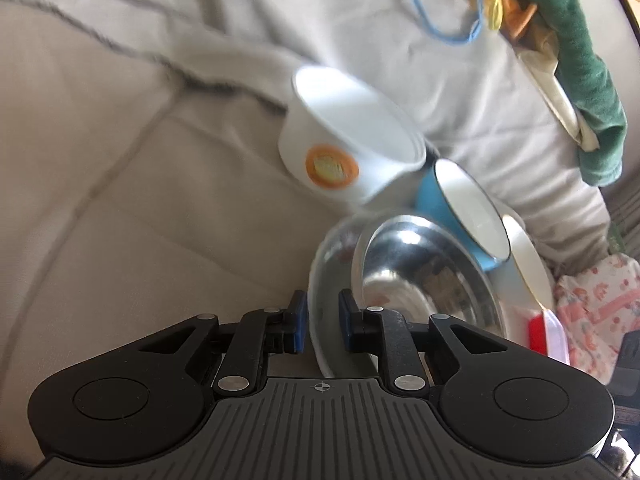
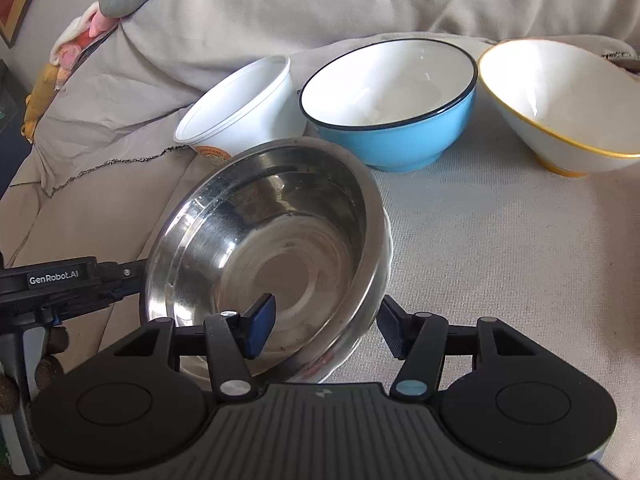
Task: Organize plates and bowls
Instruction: 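Lift the steel bowl with the right tool and set it onto the floral plate, then open the right tool and move it to the yellow-rimmed cream bowl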
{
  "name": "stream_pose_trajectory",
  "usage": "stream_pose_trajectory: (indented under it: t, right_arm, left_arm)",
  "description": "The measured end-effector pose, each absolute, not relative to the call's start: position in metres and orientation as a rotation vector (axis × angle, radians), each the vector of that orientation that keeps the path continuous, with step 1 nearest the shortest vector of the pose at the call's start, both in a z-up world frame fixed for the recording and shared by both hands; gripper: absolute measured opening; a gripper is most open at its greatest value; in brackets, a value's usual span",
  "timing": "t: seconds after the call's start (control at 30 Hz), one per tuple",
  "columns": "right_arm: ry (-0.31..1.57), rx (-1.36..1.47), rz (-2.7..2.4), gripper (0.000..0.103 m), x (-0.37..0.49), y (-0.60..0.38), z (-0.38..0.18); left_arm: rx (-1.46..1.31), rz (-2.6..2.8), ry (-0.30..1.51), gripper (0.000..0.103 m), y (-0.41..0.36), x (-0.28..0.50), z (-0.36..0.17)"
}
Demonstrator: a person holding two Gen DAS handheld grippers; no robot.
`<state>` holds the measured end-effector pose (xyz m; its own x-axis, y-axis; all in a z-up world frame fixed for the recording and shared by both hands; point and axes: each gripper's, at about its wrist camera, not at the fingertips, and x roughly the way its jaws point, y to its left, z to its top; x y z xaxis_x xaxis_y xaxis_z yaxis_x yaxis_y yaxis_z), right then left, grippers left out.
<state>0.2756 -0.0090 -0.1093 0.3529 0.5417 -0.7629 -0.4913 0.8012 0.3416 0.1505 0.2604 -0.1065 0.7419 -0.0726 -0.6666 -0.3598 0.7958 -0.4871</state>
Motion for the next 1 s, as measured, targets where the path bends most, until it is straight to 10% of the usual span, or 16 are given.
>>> stream_pose_trajectory:
  t: [0.47,1.0]
  right_arm:
    - [0.896,0.108,0.633,0.067,0.280,-0.078,-0.087]
    - [0.945,0.346,0.446,0.068,0.303,-0.170,-0.094]
  left_arm:
    - [-0.704,0.096,0.804,0.015,0.124,0.168,0.019]
    - [-0.740,0.078,0.989,0.014,0.057,0.186,0.002]
